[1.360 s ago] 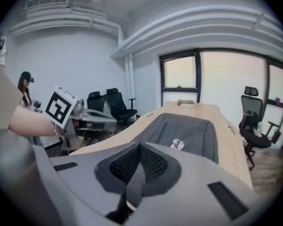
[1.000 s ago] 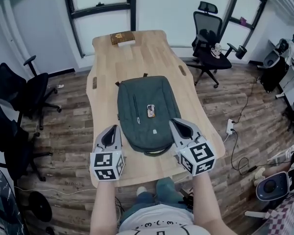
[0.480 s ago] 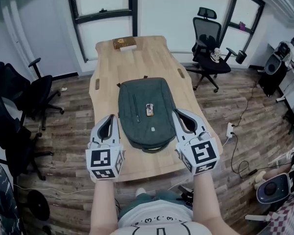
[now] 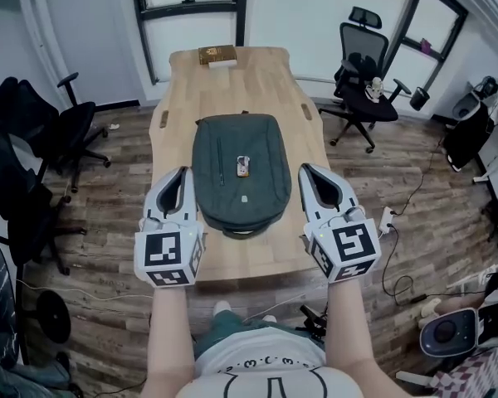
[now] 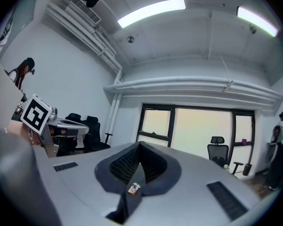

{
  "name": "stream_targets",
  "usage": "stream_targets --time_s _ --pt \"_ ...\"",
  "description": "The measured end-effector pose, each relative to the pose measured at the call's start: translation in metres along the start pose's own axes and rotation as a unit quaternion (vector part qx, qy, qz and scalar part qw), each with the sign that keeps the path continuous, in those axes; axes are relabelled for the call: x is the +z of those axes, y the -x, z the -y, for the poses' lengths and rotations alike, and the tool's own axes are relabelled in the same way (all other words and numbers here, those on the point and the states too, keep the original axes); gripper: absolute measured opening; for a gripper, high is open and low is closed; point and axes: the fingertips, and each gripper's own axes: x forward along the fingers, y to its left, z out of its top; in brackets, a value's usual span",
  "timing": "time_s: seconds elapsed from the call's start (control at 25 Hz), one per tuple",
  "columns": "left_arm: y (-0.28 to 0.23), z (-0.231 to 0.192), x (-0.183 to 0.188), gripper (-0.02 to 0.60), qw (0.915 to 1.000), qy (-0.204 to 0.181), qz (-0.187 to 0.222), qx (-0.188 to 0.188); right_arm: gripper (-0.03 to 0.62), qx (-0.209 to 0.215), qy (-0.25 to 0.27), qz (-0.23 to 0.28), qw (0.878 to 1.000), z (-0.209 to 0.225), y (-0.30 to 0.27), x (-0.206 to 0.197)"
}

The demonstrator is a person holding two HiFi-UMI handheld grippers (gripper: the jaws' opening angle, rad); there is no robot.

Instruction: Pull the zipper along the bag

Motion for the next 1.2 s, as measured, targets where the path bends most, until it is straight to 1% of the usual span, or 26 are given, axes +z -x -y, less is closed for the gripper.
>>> stream_targets --time_s 0.2,0.32,0.48,0.76,1.2 --pt "0.009 0.004 0.014 0.017 0.9998 -0.01 0.009 0.015 0.049 -0.011 -0.001 0.006 1.0 0.014 0.005 0.005" --pt "0.013 0.006 0.02 0.017 0.9996 -0.013 0.013 0.02 0.049 -0.027 -0.001 0.007 1.0 0.021 0.013 0.007" --pt "0.016 0.007 0.024 0.017 0.9995 -0.017 0.017 0.023 0.049 -0.033 -0.005 0.014 0.999 0.028 0.023 0.009" --pt "0.021 0.009 0.029 0.017 0.9992 -0.026 0.022 0.021 0.049 -0.036 -0.009 0.028 0.999 0.028 0.034 0.015" --pt "0.02 0.011 0.034 0.017 0.999 -0.028 0.033 0.013 0.049 -0.041 -0.008 0.035 0.999 0.025 0.036 0.019"
